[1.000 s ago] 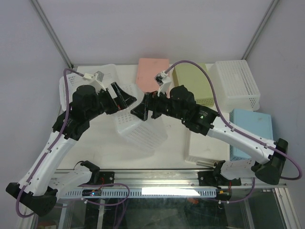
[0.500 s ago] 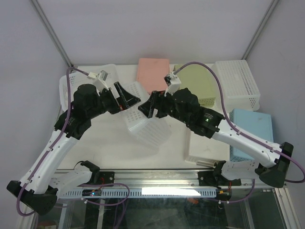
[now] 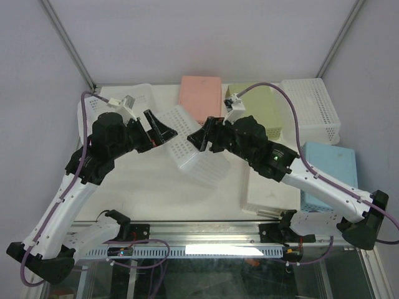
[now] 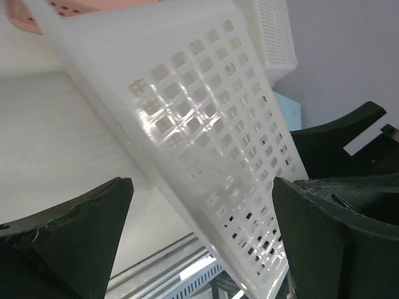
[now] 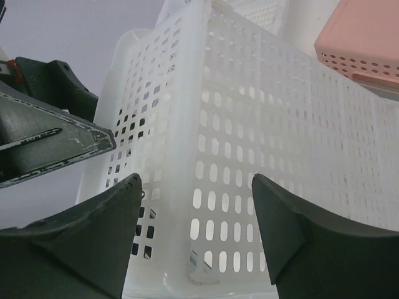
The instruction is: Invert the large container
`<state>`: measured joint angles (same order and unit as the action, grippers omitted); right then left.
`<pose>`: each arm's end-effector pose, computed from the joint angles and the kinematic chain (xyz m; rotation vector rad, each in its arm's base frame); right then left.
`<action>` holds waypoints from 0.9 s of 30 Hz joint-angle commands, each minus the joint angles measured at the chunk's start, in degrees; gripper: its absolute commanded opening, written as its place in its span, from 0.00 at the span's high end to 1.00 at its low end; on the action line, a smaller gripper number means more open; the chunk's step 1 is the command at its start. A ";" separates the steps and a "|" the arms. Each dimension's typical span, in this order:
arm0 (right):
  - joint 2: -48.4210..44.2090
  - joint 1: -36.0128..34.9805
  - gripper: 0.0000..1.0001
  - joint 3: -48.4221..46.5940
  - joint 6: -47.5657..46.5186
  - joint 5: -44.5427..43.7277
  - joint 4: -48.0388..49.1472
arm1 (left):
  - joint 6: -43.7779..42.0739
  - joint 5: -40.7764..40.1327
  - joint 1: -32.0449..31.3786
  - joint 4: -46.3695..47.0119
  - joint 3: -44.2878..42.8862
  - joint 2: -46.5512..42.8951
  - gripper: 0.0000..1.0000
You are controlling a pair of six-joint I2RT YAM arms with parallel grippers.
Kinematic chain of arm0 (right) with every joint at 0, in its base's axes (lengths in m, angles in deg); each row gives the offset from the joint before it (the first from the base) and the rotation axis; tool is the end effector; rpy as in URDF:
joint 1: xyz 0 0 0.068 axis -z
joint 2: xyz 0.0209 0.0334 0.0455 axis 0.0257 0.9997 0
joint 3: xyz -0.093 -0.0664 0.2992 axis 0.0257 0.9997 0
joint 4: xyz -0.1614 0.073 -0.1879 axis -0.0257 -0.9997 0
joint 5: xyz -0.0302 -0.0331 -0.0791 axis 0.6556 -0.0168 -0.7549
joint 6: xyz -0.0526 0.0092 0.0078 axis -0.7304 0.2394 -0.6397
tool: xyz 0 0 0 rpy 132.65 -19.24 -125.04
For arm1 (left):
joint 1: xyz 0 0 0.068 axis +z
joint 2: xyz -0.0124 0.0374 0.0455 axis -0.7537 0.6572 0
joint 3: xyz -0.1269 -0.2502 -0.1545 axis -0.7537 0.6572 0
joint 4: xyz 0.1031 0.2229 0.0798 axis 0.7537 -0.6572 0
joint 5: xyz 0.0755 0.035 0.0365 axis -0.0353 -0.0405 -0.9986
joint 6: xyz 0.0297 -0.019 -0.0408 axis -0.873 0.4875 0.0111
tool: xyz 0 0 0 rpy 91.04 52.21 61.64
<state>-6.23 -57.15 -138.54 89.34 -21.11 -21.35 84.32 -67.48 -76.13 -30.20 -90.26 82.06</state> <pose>0.1417 0.1985 0.4309 -0.2340 1.9414 0.9596 0.1305 -0.0745 0.4280 -0.1780 2.1309 -0.9474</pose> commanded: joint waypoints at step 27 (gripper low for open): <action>7.54 1.21 0.26 5.57 0.46 17.12 2.64 | -0.85 -17.53 0.77 -15.47 -11.41 -4.05 0.01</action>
<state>1.86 -56.19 -131.96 90.96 -4.19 -20.30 83.54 -88.12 -75.81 -49.37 -104.38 76.14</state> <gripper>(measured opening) 0.728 0.992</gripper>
